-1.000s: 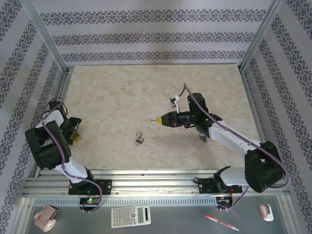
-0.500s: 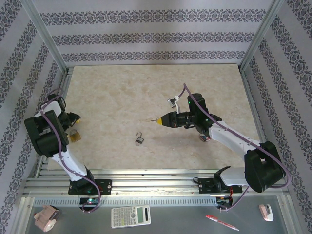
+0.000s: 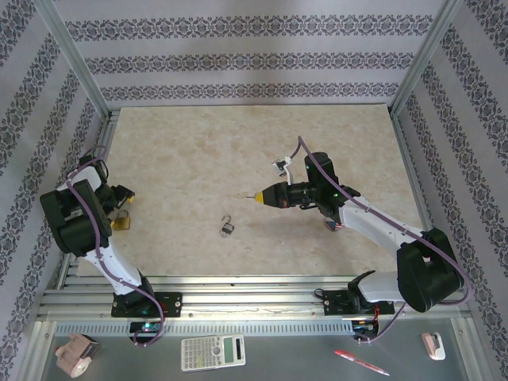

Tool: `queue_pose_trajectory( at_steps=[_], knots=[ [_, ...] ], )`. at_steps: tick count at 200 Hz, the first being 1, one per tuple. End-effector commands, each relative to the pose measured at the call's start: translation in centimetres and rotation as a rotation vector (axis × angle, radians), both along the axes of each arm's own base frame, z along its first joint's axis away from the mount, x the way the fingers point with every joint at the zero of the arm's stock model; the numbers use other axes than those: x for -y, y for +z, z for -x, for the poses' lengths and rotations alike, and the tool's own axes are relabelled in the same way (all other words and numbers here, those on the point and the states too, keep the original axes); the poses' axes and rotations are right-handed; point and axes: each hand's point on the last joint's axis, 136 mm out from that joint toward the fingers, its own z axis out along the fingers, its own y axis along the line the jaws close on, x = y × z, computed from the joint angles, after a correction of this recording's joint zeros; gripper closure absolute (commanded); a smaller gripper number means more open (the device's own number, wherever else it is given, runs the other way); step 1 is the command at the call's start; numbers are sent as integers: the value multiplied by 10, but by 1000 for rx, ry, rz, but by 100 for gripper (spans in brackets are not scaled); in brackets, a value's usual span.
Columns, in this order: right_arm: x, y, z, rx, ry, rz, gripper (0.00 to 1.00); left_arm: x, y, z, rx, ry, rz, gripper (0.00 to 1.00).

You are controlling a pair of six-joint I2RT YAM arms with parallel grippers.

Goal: Unlock with the key

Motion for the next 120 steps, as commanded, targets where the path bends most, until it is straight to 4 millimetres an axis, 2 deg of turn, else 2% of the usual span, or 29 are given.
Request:
queue_pose_trajectory(
  at_steps=[1,51,97,120],
  knots=[
    [1,9,-1,37,7,-22,94,11,9,12,-6,-52,28,12],
    [-1,13,0,45,15,-26,94,16,2,36,-84,-116,22,17],
    [-1,14,1,50,9,-23,94,16,-7,38,-103,-138,31,23],
    [0,14,2,47,6,-19,94,15,-12,39,-117,-133,29,29]
  ],
)
